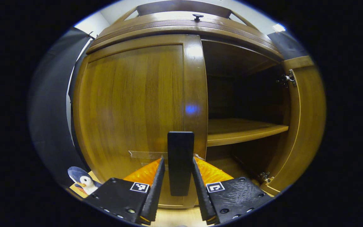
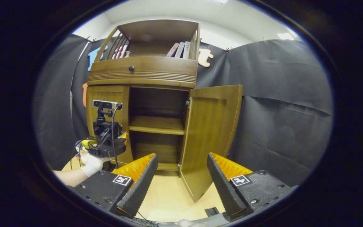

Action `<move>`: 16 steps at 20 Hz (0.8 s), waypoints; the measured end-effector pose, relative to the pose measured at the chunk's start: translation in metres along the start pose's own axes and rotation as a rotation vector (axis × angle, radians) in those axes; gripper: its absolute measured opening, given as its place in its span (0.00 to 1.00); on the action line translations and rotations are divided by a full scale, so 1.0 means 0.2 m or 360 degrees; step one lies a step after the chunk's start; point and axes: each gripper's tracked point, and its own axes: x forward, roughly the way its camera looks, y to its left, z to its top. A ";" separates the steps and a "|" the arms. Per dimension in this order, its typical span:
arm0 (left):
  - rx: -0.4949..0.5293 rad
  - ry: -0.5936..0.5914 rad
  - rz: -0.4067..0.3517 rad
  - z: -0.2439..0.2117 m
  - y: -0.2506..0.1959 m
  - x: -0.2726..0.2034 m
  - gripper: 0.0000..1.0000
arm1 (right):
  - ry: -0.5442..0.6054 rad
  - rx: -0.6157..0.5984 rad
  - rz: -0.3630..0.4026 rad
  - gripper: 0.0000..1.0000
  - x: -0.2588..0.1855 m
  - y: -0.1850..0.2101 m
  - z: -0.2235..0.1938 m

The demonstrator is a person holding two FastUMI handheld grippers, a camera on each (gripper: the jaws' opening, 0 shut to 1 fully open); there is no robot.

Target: Open the right door of the double-door shoe cabinet with the right hand, and open the left door with the left hand.

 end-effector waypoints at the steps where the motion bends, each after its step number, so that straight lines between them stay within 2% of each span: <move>1: 0.0000 0.0003 0.0000 -0.01 0.01 0.01 0.49 | -0.0003 -0.0002 0.0007 1.00 0.00 0.01 0.00; 2: 0.0030 -0.0001 -0.0005 0.00 0.00 0.02 0.37 | -0.0003 -0.0003 0.0008 1.00 0.00 0.01 0.00; 4: 0.0054 -0.0003 -0.0024 0.01 -0.03 -0.02 0.41 | 0.0005 0.0000 0.0017 0.99 0.01 0.01 -0.01; 5: 0.0037 0.0015 -0.0040 0.01 -0.02 -0.02 0.30 | 0.0011 0.0003 0.0022 0.99 0.01 0.02 -0.01; 6: 0.0016 0.0032 -0.0053 0.01 0.00 -0.02 0.30 | 0.0014 0.0003 0.0026 1.00 0.00 0.02 -0.02; 7: -0.0001 0.0037 -0.0053 0.01 0.01 -0.04 0.40 | 0.0012 0.0002 0.0031 1.00 0.00 0.03 -0.02; 8: -0.0002 0.0045 -0.0057 0.03 0.01 -0.06 0.25 | 0.0010 0.0001 0.0036 1.00 -0.01 0.03 -0.03; 16: 0.0016 0.0032 -0.0077 0.01 0.08 -0.42 0.24 | 0.0022 0.0033 0.0121 1.00 -0.05 0.08 -0.08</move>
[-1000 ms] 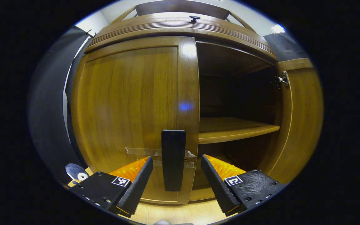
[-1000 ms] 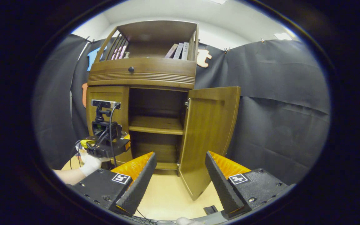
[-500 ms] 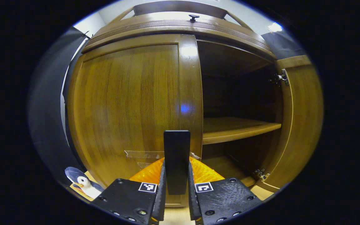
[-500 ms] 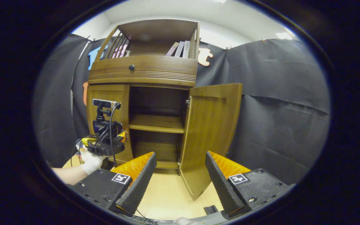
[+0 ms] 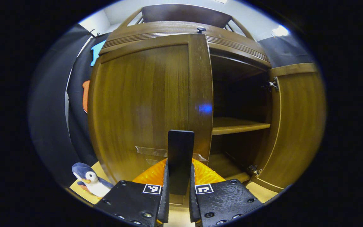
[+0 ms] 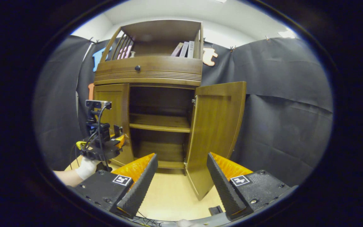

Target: Open the right door of the double-door shoe cabinet with the right hand, and open the left door with the left hand.

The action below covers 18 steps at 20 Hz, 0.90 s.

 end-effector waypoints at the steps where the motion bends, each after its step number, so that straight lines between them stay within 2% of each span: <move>1: -0.0008 -0.0005 0.0005 0.00 0.01 -0.05 0.24 | 0.0001 0.0006 0.0015 1.00 0.00 0.02 0.00; 7: 0.0017 0.0022 0.0054 -0.02 0.15 -0.30 0.24 | -0.0011 0.0007 0.0111 0.99 -0.03 0.09 -0.04; 18: -0.0005 0.0067 0.0238 -0.05 0.50 -0.61 0.23 | 0.0031 0.0045 0.0311 1.00 0.01 0.30 -0.12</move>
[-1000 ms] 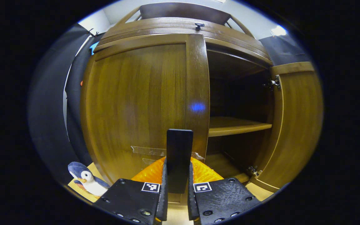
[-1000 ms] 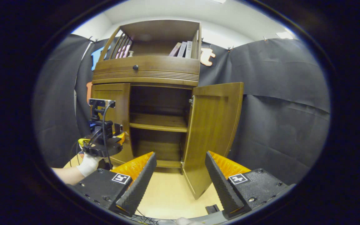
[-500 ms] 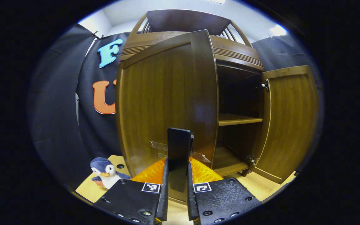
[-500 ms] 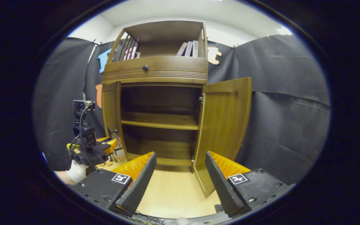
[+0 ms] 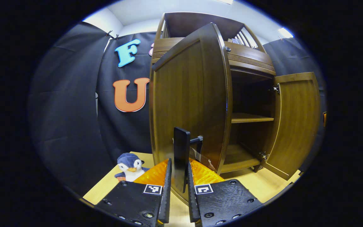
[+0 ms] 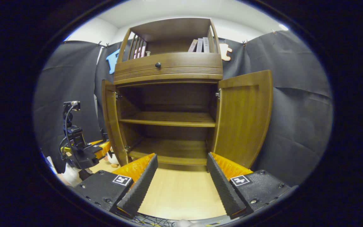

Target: Open the right door of the double-door shoe cabinet with the right hand, and open the left door with the left hand.

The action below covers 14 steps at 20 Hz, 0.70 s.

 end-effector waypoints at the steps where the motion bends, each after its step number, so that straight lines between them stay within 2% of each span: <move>1: 0.0006 0.0001 0.0002 -0.01 0.03 -0.01 0.23 | -0.0002 -0.0003 0.0018 0.99 0.01 0.02 0.01; 5: 0.0027 -0.0005 -0.0033 -0.03 0.14 -0.04 0.23 | 0.0005 0.0003 0.0076 0.99 0.03 0.08 0.00; 6: 0.0034 0.0010 -0.0039 -0.05 0.17 -0.04 0.31 | 0.0009 0.0011 0.0086 0.99 0.03 0.09 0.00; 7: 0.0045 0.0017 -0.0056 -0.07 0.19 -0.04 0.23 | 0.0011 0.0017 0.0094 0.99 0.04 0.10 0.00; 8: 0.0062 0.0006 -0.0075 -0.07 0.21 -0.05 0.23 | 0.0015 0.0017 0.0100 0.99 0.05 0.11 0.00; 9: 0.0082 0.0012 -0.0023 -0.09 0.27 0.00 0.23 | 0.0012 0.0017 0.0103 0.99 0.05 0.12 0.00; 10: 0.0115 -0.0002 0.0019 -0.09 0.34 -0.02 0.06 | 0.0012 0.0014 0.0106 0.99 0.06 0.12 0.00; 14: 0.0080 -0.0017 -0.0059 -0.08 0.45 -0.02 0.02 | 0.0018 0.0009 0.0114 0.99 0.09 0.13 0.01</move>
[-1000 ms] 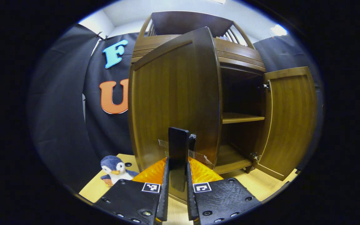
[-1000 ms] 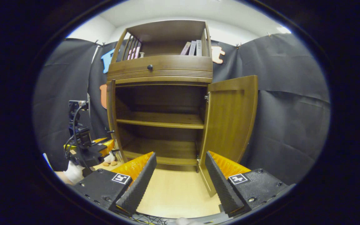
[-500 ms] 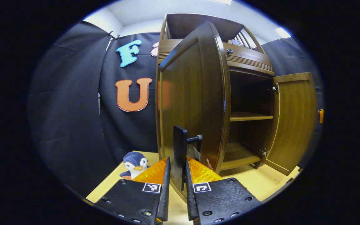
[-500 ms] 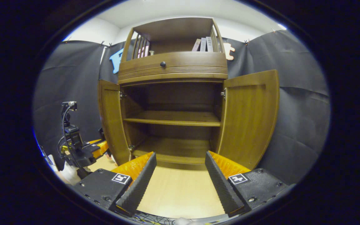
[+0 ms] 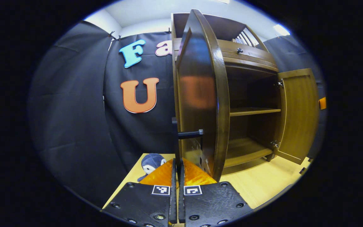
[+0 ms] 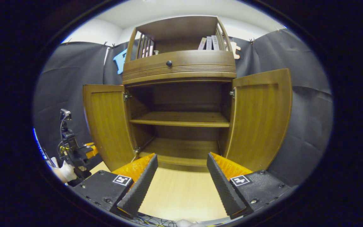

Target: Open the right door of the double-door shoe cabinet with the right hand, and open the left door with the left hand.

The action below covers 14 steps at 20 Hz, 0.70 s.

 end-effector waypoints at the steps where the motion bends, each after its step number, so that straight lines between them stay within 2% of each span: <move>1: -0.0004 0.0004 -0.0022 0.00 0.02 0.00 0.02 | 0.0005 -0.0002 0.0001 0.99 0.01 0.00 0.00; 11: -0.0062 -0.0040 -0.0232 -0.01 0.20 0.01 0.03 | 0.0023 -0.0035 0.0027 0.99 0.05 0.06 0.00; 12: -0.0061 -0.0022 -0.0251 -0.02 0.21 0.02 0.13 | 0.0023 -0.0040 0.0032 0.99 0.05 0.07 0.00; 13: -0.0061 -0.0015 -0.0271 -0.02 0.22 0.02 0.05 | 0.0023 -0.0045 0.0034 0.99 0.05 0.07 -0.01; 14: -0.0061 0.0000 -0.0278 -0.02 0.22 0.02 0.05 | 0.0025 -0.0048 0.0035 0.99 0.05 0.08 -0.01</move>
